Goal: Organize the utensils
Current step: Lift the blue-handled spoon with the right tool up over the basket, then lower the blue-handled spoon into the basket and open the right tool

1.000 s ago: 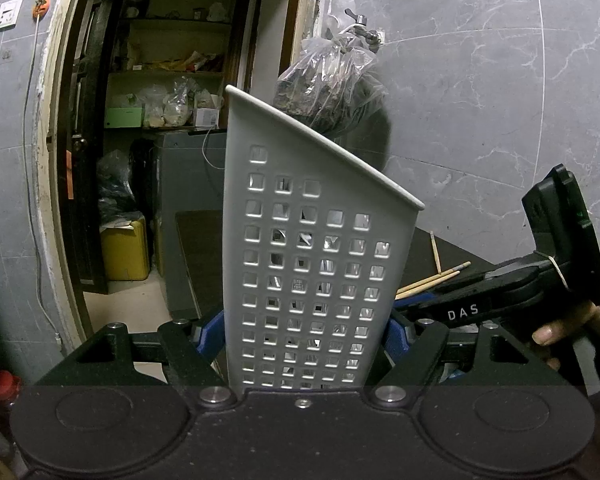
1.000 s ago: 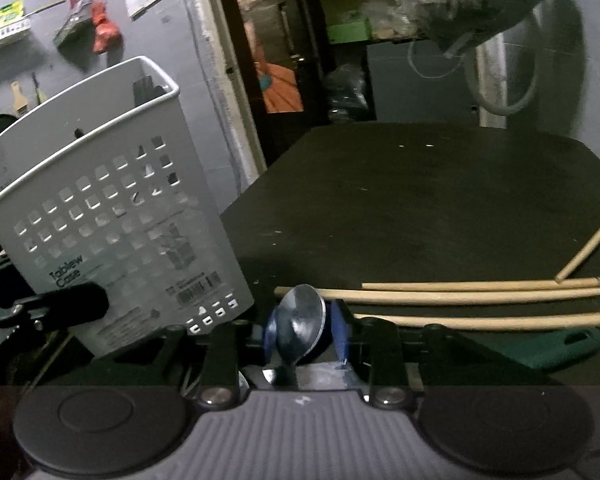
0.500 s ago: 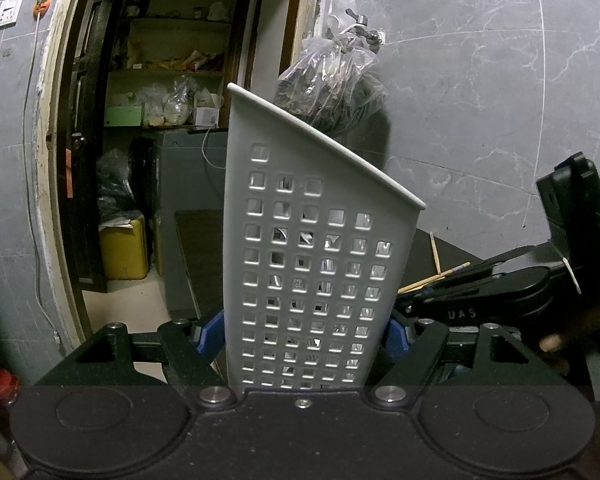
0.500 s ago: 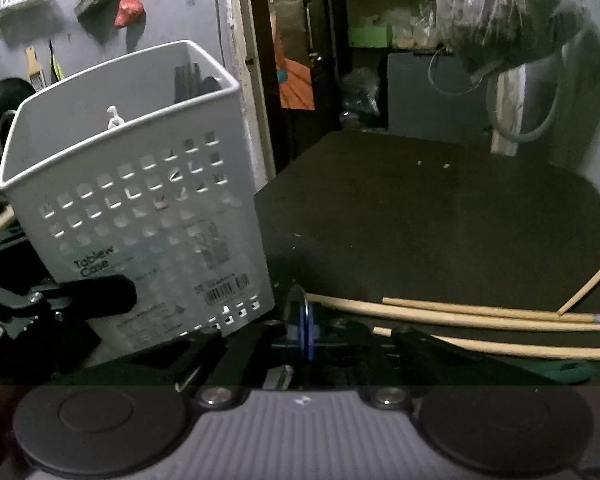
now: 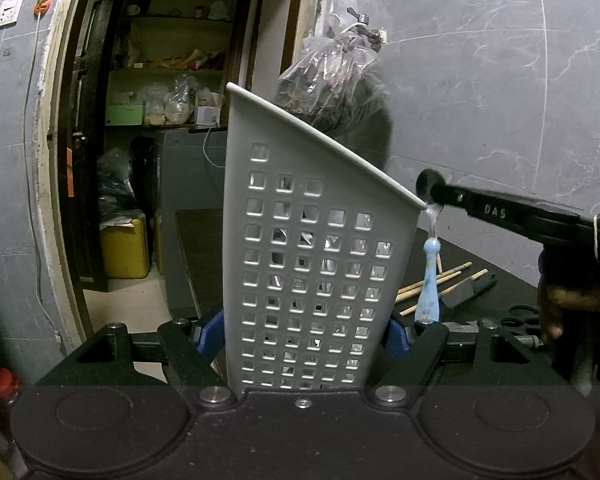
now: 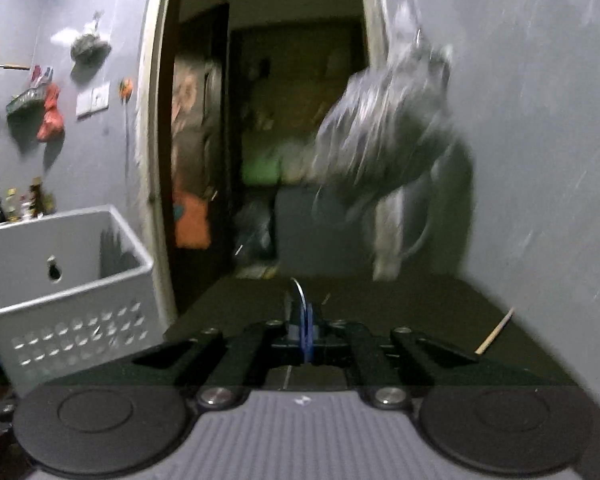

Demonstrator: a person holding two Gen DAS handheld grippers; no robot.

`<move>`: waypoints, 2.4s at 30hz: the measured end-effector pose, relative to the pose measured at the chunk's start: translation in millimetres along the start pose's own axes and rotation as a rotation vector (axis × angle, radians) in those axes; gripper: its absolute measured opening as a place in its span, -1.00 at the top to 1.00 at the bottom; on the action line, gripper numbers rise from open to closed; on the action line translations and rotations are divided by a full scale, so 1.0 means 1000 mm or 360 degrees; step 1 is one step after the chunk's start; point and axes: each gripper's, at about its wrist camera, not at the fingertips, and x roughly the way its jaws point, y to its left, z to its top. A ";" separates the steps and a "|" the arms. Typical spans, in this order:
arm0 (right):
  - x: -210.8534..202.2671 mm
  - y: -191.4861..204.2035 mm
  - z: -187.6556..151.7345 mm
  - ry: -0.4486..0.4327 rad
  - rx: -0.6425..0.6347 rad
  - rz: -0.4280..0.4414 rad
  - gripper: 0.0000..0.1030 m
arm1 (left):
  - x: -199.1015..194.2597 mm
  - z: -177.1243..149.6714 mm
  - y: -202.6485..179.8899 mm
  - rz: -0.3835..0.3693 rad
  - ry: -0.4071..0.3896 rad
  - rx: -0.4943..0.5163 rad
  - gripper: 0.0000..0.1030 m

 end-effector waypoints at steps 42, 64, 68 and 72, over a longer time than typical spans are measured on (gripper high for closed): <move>-0.095 0.051 -0.034 -0.0227 -0.0563 -0.0089 0.97 | 0.000 0.000 0.000 0.0002 0.0000 -0.0003 -0.50; -0.099 0.054 0.032 -0.0466 -0.0368 -0.0032 0.97 | 0.000 0.000 0.000 0.0003 0.0000 -0.0005 -0.50; -0.098 0.058 0.061 -0.0561 -0.0224 0.0107 0.97 | 0.000 0.000 0.000 0.0003 0.0000 -0.0004 -0.51; -0.088 0.068 0.076 -0.0678 -0.0229 0.0172 0.96 | 0.000 0.000 0.001 0.0002 0.0000 -0.0003 -0.50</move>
